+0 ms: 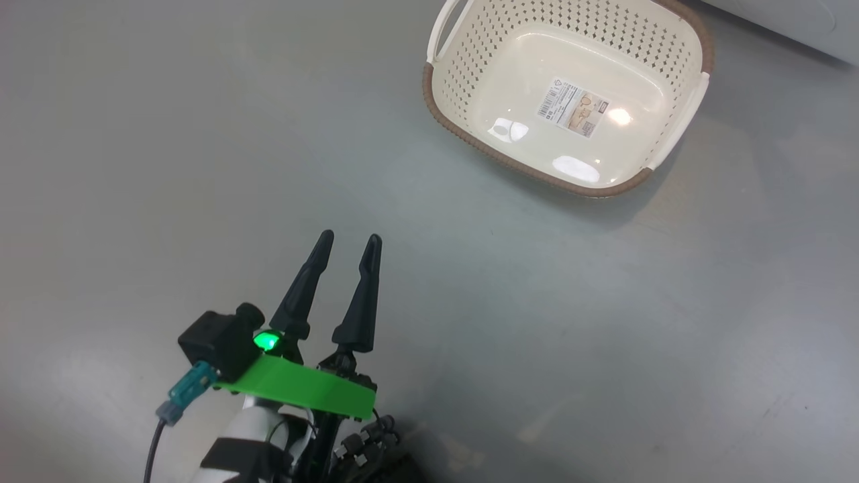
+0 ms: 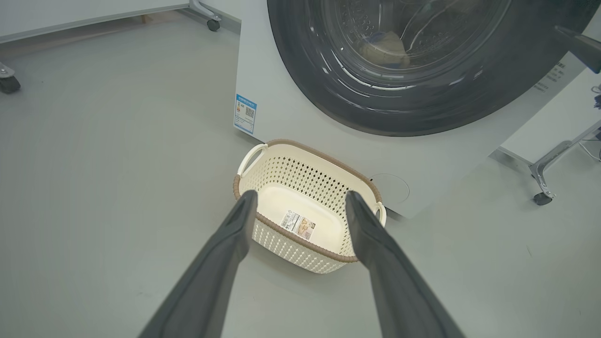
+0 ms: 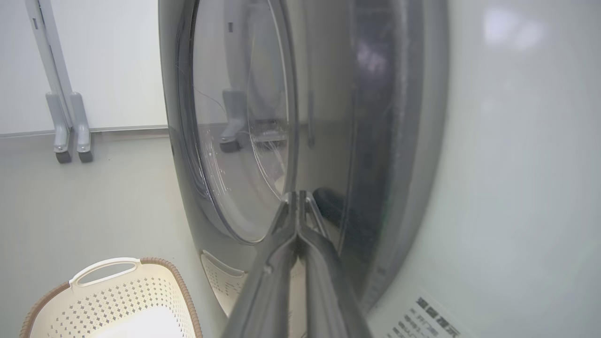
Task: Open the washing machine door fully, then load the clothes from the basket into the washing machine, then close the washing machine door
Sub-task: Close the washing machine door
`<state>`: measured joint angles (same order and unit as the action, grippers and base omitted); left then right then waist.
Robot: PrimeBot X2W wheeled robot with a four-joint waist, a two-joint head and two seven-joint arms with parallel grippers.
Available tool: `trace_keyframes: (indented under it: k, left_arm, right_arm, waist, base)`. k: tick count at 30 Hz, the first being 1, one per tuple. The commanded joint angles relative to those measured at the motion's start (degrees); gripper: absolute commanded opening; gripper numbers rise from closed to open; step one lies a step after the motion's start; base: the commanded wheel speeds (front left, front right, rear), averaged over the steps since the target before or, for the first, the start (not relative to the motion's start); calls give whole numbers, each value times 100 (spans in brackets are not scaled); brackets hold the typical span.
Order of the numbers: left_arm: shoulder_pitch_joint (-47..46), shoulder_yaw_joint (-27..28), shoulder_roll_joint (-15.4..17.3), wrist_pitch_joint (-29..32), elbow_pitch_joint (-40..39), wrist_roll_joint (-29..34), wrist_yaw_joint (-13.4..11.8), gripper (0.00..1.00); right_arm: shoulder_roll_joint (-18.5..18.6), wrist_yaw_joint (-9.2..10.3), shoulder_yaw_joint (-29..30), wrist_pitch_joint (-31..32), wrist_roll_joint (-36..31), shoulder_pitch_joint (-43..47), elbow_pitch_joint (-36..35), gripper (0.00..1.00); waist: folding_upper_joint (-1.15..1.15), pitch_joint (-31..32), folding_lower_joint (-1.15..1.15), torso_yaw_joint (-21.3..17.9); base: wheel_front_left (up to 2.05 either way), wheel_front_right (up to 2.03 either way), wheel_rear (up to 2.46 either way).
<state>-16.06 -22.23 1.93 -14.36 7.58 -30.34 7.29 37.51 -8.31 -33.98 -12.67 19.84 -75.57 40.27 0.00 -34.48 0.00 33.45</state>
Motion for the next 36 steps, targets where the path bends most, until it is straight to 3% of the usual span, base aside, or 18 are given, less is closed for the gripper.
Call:
trace_keyframes:
  k: [1,14,21,31,36]
  left_arm:
    - [-14,211,96,-63,-170,-53,20,100]
    - [-48,176,96,-63,-101,-96,20,100]
    - [-67,309,95,-63,-6,56,20,100]
    - [103,649,280,-63,51,329,20,100]
    - [304,692,428,-63,97,449,20,100]
  right_arm:
    - [74,82,116,-46,-24,-234,68,0]
    - [56,82,-164,-162,76,164,155,0]
    - [-148,82,-212,-212,274,831,-91,0]
    - [-894,82,435,-231,244,2490,-930,0]
    - [-1237,82,1107,-231,335,3656,-1458,0]
  waist:
    - [0,3,0,0]
    - [0,267,0,-9]
    - [0,681,0,-333]
    - [0,1781,0,-1088]
    - [0,2373,0,-1483]
  base:
    - [0,0,0]
    - [0,0,0]
    - [0,0,0]
    - [0,0,0]
    - [0,0,0]
